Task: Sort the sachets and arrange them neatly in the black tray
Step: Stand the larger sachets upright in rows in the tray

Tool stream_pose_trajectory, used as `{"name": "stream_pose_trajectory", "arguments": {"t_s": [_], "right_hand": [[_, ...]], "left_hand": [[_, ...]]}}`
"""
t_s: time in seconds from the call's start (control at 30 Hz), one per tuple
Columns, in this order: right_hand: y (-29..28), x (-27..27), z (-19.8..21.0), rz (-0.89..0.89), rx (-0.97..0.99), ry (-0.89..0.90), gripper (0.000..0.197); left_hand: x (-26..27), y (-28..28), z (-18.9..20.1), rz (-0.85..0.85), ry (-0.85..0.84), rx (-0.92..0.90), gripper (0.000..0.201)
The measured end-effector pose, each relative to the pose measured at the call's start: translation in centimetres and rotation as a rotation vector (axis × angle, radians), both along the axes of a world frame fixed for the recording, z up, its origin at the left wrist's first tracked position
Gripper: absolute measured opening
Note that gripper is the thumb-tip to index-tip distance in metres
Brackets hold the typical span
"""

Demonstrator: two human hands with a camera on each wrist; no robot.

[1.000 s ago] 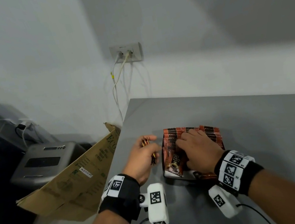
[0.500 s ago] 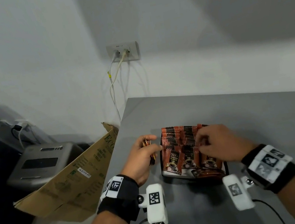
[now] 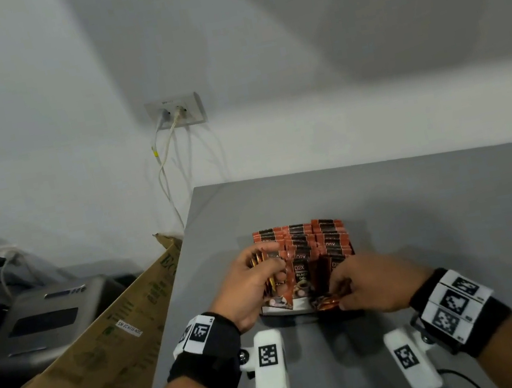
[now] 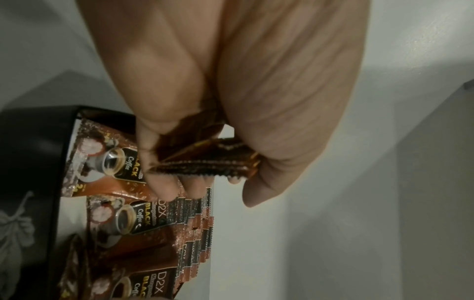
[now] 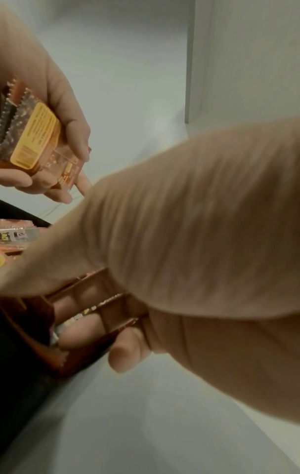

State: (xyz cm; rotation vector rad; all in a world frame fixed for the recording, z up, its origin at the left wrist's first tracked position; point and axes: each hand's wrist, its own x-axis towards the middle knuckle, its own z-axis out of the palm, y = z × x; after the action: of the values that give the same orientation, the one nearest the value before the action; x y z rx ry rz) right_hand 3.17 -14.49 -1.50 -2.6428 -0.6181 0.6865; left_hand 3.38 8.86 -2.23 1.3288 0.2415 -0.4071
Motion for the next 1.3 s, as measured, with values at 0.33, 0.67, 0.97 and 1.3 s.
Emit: {"name": "stream_pose_trajectory", "arguments": {"t_s": [0.33, 0.67, 0.97, 1.3], "right_hand": [[0.1, -0.3, -0.7, -0.094, 0.017, -0.173, 0.018], [5.2, -2.4, 4.2, -0.394, 0.643, -0.427, 0.010], [3.9, -2.3, 6.3, -0.213, 0.540, -0.322, 0.066], [4.0, -0.8, 6.0, -0.034, 0.447, -0.276, 0.080]], "left_hand": [[-0.7, 0.1, -0.1, 0.038, 0.016, -0.017, 0.023], [-0.6, -4.0, 2.4, 0.091, 0.000, -0.346, 0.059], [-0.3, -3.0, 3.3, -0.063, -0.004, -0.546, 0.055], [-0.9, -4.0, 3.7, -0.215, -0.030, -0.653, 0.067]]}}
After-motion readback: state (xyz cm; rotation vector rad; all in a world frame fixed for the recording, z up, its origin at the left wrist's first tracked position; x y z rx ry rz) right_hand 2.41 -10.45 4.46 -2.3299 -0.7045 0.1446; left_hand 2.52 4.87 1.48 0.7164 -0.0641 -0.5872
